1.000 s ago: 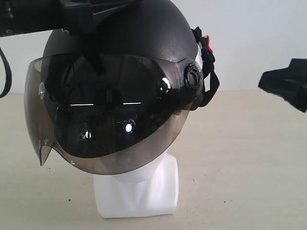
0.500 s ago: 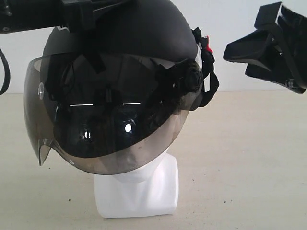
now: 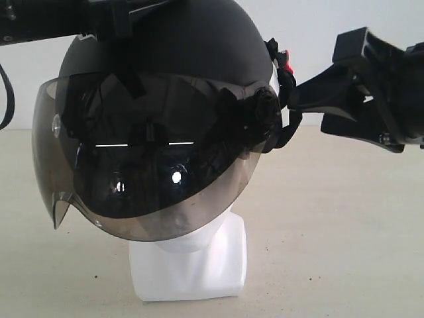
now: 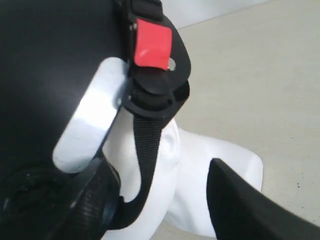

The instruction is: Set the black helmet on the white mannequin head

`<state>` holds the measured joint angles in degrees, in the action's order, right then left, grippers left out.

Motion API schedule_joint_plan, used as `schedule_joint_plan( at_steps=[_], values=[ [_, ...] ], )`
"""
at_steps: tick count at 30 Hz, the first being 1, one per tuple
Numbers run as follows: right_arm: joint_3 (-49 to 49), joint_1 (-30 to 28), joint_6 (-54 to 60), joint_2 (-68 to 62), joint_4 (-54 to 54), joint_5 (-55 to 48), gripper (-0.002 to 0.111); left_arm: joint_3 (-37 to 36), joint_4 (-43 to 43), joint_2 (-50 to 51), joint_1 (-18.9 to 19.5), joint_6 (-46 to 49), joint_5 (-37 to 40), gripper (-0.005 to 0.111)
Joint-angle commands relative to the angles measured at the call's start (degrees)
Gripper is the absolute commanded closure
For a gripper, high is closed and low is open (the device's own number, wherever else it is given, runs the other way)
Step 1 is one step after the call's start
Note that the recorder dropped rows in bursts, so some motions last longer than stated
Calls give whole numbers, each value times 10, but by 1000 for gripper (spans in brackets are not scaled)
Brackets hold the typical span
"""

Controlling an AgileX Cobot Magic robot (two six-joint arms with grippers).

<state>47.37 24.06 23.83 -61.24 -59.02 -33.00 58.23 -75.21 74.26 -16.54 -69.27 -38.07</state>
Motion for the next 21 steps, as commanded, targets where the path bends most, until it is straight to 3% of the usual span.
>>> schedule_joint_plan(
  at_steps=[1,6,14,18,21],
  values=[
    [5,-1,1,-24,-5,-16,52,-9,-21,8,0,-1,37,102],
    [5,-1,1,-33,-7,-21,54,-9,-21,8,0,-1,37,102],
    [5,-1,1,-33,-7,-28,91,-9,-21,8,0,-1,37,102],
    [5,-1,2,-33,-7,-28,102,-9,-21,8,0,-1,37,102],
    [5,-1,2,-33,-9,-28,103,-9,-21,8,0,-1,37,102]
  ],
)
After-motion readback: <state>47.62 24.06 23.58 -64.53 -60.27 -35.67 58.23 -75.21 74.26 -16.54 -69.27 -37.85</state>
